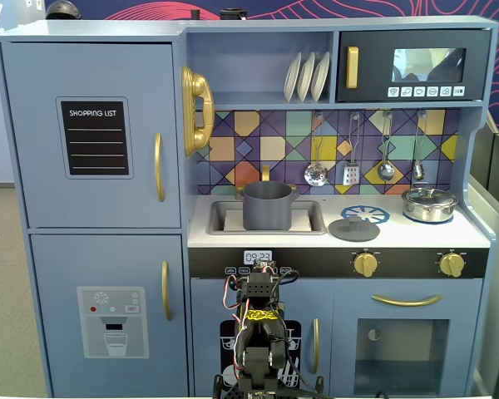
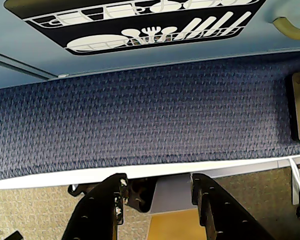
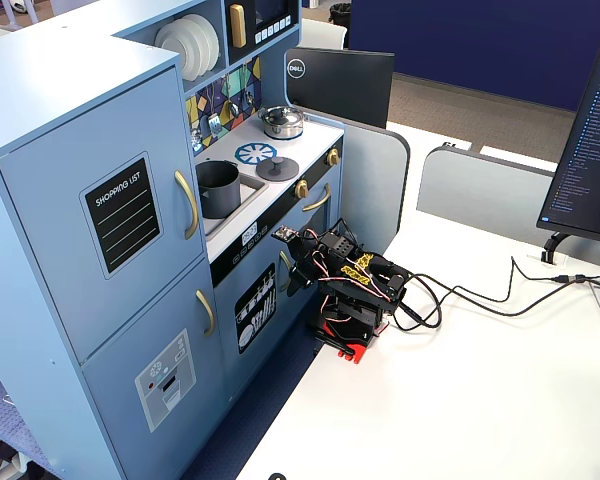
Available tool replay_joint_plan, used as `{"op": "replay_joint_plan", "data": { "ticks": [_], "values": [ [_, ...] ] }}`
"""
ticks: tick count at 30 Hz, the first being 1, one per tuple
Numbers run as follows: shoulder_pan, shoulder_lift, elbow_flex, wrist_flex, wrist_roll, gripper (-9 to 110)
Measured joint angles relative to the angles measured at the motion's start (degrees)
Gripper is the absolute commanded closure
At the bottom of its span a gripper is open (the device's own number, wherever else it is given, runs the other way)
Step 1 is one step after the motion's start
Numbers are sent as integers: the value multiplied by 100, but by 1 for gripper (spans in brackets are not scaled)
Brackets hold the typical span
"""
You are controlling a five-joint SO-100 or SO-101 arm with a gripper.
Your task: Pick up the lid from the counter and put it on the gray recipient
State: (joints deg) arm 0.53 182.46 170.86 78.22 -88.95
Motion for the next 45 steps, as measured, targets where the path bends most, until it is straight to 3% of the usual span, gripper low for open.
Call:
{"op": "replay_joint_plan", "data": {
  "ticks": [20, 26, 34, 39, 45],
  "values": [
    [62, 0, -35, -44, 53, 101],
    [369, -396, -1090, -185, -220, 101],
    [1318, -1424, -3120, -1582, -791, 101],
    [2241, -1573, -3129, -3700, -615, 101],
    [3120, -2030, -2988, -6152, -369, 82]
  ]
}}
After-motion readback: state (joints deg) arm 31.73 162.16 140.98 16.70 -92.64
